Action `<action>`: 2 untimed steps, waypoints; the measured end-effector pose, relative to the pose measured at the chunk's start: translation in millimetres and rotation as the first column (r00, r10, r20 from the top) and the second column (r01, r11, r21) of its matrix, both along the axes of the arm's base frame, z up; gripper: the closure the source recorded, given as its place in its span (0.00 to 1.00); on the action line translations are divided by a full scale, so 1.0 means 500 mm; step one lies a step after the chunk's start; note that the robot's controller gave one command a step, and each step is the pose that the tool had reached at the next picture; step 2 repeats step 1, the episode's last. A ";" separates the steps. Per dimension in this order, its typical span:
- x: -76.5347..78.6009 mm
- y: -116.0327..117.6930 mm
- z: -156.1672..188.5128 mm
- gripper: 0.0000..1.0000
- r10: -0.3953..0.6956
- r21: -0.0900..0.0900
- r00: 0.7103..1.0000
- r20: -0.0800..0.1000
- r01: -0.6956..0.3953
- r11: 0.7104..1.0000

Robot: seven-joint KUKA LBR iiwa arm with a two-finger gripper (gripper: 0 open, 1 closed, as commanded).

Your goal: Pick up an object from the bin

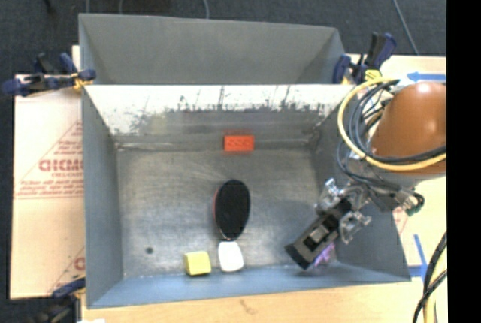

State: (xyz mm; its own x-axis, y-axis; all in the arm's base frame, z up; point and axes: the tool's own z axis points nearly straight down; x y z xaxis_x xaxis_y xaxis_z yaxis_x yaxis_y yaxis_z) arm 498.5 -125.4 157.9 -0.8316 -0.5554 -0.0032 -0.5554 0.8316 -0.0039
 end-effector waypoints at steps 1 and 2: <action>-0.007 0.016 0.101 1.00 0.009 0.004 1.000 -0.012 -0.009 1.000; -0.007 0.016 0.101 1.00 0.009 0.004 1.000 -0.012 -0.009 1.000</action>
Offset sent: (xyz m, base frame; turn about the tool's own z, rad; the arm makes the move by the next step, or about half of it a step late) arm -0.0002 0.0070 0.0803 0.0249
